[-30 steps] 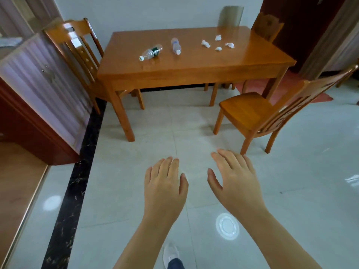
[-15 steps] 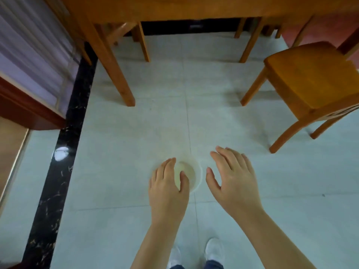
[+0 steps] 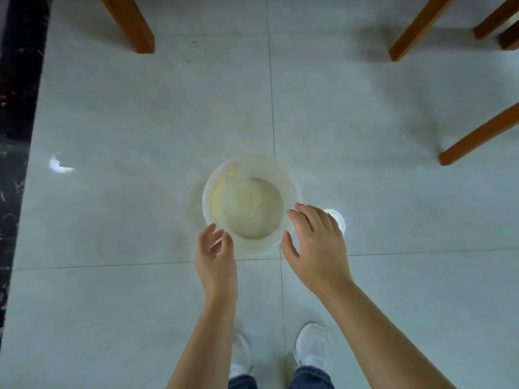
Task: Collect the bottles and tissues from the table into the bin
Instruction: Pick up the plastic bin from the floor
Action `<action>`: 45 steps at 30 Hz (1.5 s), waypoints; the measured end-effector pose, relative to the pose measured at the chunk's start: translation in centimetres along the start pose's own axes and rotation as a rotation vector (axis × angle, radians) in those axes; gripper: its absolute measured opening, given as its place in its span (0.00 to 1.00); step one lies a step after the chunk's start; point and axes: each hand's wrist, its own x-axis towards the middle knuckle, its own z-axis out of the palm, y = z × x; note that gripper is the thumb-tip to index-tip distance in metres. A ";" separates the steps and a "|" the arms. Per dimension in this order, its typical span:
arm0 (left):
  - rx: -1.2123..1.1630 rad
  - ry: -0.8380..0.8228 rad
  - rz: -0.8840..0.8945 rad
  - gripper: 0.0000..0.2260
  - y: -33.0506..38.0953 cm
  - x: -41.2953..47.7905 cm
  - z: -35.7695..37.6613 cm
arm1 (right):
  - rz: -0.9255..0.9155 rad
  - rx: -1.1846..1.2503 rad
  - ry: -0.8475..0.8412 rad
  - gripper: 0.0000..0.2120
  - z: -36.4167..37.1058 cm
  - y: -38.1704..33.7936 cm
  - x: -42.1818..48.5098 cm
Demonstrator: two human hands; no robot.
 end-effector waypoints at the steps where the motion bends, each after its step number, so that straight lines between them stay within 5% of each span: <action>1: 0.033 0.012 -0.031 0.12 -1.3 0.7 0.3 | 0.010 0.003 -0.010 0.14 1.1 0.5 -0.1; 7: 0.261 -0.004 -0.190 0.29 -6.3 3.0 1.8 | 0.037 -0.025 -0.056 0.13 5.8 1.9 -0.9; 13: 0.141 0.019 -0.291 0.27 -8.4 5.1 3.1 | 0.012 -0.050 -0.067 0.13 7.9 2.2 -1.3; 17: -0.014 0.019 -0.342 0.14 -8.4 5.4 3.7 | 0.015 -0.052 -0.091 0.13 8.1 2.5 -1.3; 20: -0.090 0.109 -0.329 0.13 -7.1 4.9 3.6 | 0.033 -0.050 -0.089 0.14 7.3 2.5 -1.1; 29: 0.057 -0.059 -0.116 0.21 1.8 -1.8 -0.2 | 0.113 -0.036 -0.059 0.14 -0.1 1.5 -0.6; 45: -0.053 -0.098 -0.011 0.11 25.9 -14.2 -7.8 | 0.206 0.003 0.126 0.14 -25.6 -7.1 -0.9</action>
